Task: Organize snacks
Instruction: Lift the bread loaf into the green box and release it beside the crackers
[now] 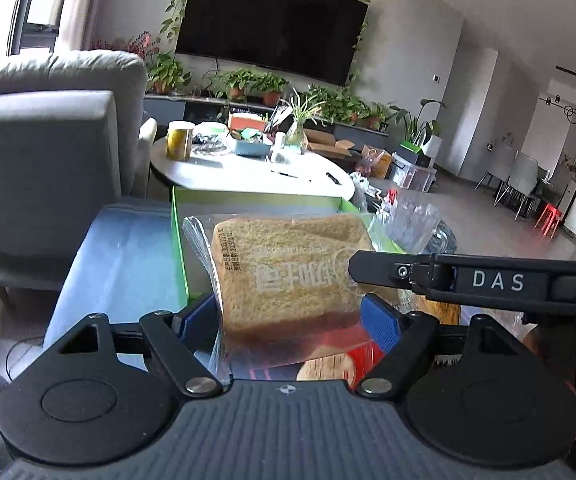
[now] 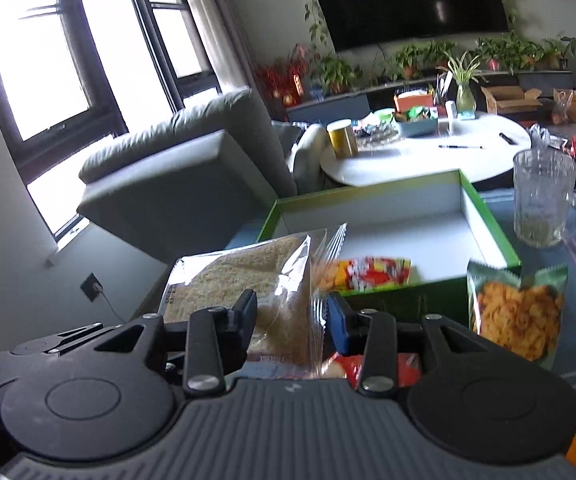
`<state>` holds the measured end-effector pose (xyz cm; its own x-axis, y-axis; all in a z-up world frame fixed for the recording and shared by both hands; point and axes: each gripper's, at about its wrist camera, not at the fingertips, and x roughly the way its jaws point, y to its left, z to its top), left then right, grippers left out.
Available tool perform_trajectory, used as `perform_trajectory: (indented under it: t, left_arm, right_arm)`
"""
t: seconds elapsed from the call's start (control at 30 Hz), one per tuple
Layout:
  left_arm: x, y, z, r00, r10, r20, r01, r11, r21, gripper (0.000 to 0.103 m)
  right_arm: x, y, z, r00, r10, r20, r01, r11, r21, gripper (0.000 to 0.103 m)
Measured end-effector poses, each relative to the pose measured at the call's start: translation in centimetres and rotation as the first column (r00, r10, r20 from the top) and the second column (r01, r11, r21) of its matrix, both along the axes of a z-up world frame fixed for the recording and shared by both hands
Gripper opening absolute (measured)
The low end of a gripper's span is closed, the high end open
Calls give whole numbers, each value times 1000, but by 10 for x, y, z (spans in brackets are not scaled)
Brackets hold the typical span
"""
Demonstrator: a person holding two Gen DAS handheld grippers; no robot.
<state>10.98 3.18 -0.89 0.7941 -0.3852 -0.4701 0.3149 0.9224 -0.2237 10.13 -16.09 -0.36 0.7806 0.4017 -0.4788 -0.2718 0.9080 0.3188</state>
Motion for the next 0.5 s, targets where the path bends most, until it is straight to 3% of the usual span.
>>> perform_trajectory:
  t: [0.5]
  left_arm:
    - [85, -25, 6, 1000, -8, 29, 7, 999, 45, 76]
  right_arm:
    - [69, -18, -2, 996, -88, -2, 88, 991, 102, 61]
